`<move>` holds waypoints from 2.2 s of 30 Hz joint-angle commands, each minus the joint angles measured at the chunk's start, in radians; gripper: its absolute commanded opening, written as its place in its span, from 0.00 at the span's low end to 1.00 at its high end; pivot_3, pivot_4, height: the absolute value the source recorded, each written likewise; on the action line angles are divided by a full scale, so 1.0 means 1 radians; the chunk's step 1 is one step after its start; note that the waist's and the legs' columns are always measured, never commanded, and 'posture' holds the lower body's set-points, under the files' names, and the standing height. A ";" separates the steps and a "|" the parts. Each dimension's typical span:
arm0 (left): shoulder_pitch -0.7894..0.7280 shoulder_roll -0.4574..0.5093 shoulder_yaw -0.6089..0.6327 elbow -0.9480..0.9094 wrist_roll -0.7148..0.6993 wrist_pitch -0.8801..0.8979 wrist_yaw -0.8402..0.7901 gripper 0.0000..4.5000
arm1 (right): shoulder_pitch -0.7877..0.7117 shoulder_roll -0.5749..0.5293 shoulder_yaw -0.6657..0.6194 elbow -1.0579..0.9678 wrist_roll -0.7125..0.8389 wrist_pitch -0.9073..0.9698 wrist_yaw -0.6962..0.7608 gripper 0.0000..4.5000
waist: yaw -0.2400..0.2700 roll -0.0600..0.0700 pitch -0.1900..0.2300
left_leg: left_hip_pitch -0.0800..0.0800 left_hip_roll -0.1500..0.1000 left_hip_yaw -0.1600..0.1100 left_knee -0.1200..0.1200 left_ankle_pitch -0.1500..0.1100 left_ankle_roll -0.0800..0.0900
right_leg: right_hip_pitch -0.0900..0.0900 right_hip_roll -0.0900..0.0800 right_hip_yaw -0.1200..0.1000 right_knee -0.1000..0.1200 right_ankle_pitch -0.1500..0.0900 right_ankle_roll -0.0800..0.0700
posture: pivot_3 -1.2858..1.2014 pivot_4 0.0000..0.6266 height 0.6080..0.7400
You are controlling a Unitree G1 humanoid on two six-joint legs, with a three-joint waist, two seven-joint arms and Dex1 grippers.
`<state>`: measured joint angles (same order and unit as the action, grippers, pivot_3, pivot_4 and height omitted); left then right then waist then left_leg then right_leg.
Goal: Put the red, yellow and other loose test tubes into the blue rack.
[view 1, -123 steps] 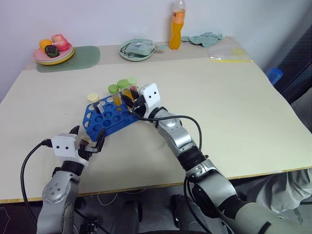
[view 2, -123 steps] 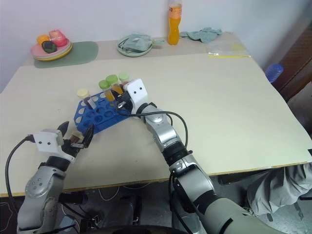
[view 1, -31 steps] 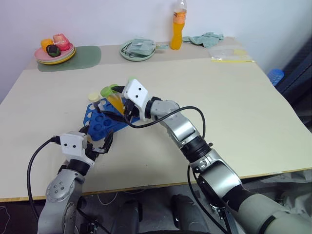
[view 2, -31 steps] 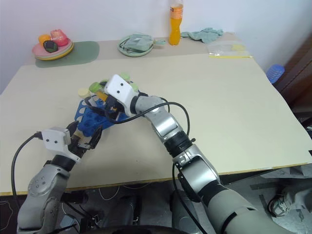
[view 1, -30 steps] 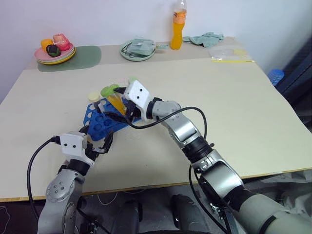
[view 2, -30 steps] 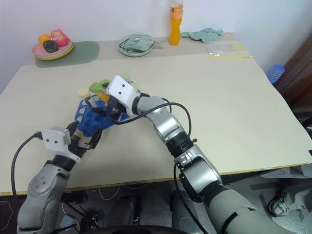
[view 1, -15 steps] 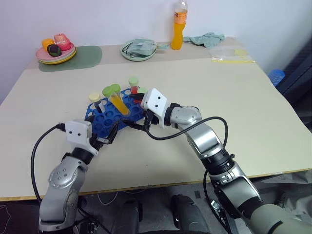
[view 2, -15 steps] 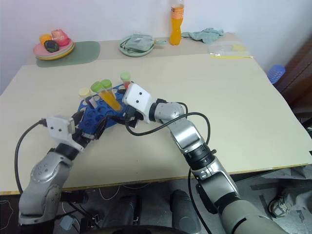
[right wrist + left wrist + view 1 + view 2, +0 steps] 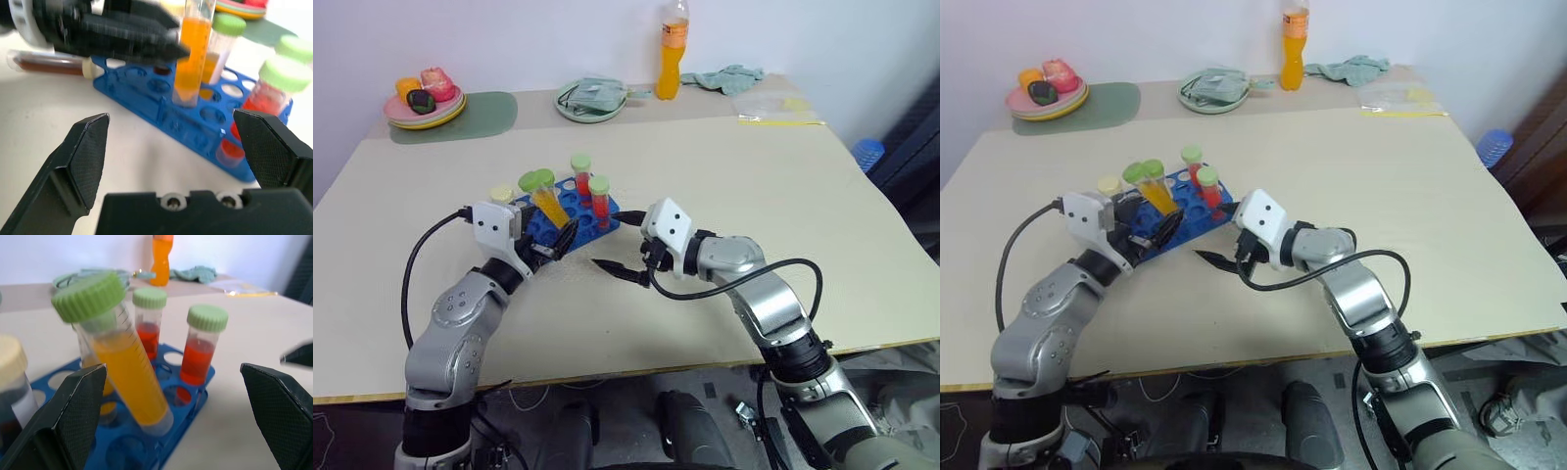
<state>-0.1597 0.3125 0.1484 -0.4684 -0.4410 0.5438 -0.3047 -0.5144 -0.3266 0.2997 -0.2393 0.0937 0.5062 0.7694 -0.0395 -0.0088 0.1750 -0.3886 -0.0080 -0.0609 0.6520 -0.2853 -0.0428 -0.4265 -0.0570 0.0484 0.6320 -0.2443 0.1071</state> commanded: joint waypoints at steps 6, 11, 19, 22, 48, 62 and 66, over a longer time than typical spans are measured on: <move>-0.019 -0.022 -0.005 -0.035 0.020 0.014 0.067 1.00 | 0.005 -0.004 -0.016 -0.054 0.021 0.007 -0.033 0.99 | 0.000 0.000 0.000 | 0.000 0.000 0.000 0.000 0.000 0.000 | 0.000 0.000 0.000 0.000 0.000 0.000 | 0.52 0.24 1.00; -0.008 -0.025 -0.013 -0.043 0.021 0.013 0.078 1.00 | 0.007 -0.007 -0.012 -0.048 0.025 0.003 -0.035 0.99 | 0.001 0.000 0.000 | 0.000 0.000 0.000 0.000 0.000 0.000 | 0.000 0.000 0.000 0.000 0.000 0.000 | 0.52 0.24 1.00; 0.146 0.006 0.100 -0.114 -0.056 0.022 0.045 1.00 | -0.015 -0.013 -0.008 -0.073 0.049 0.095 -0.026 0.99 | -0.005 0.000 0.000 | 0.000 0.000 0.000 0.000 0.000 0.000 | 0.000 0.000 0.000 0.000 0.000 0.000 | 0.52 0.24 1.00; 0.233 0.070 0.192 -0.114 -0.079 0.028 0.008 1.00 | -0.042 -0.004 0.003 -0.089 0.061 0.151 -0.031 0.99 | -0.005 0.000 0.000 | 0.000 0.001 0.000 -0.001 0.000 0.000 | -0.001 0.001 0.001 0.000 0.000 0.000 | 0.52 0.24 1.00; 0.461 0.160 0.318 -0.117 -0.094 -0.048 -0.107 1.00 | -0.408 0.509 0.051 0.636 -0.052 0.004 -0.359 0.99 | -0.005 -0.001 0.000 | 0.000 0.001 0.000 -0.002 0.001 -0.003 | -0.001 0.000 0.000 0.000 0.000 -0.001 | 0.52 0.24 1.00; 0.445 0.139 0.279 -0.119 -0.088 -0.057 -0.097 1.00 | -0.427 0.512 0.066 0.746 -0.116 -0.085 -0.381 0.20 | -0.007 -0.001 0.000 | 0.000 0.001 0.000 -0.003 0.001 -0.003 | -0.002 0.000 0.000 0.000 0.000 -0.001 | 0.52 0.24 1.00; 0.443 0.136 0.273 -0.116 -0.086 -0.058 -0.096 1.00 | -0.392 0.492 0.102 0.688 -0.142 -0.131 -0.345 0.20 | -0.007 -0.001 0.000 | 0.000 0.001 0.000 -0.003 0.001 -0.003 | -0.002 0.000 0.000 0.000 0.000 -0.001 | 0.52 0.24 1.00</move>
<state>0.2879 0.4494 0.4173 -0.5588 -0.5322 0.5107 -0.4040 -0.9108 0.1523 0.3807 0.5142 -0.0412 0.4219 0.3996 -0.0467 -0.0093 0.1748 -0.3885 -0.0071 -0.0608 0.6490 -0.2839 -0.0454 -0.4281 -0.0568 0.0480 0.6320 -0.2441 0.1060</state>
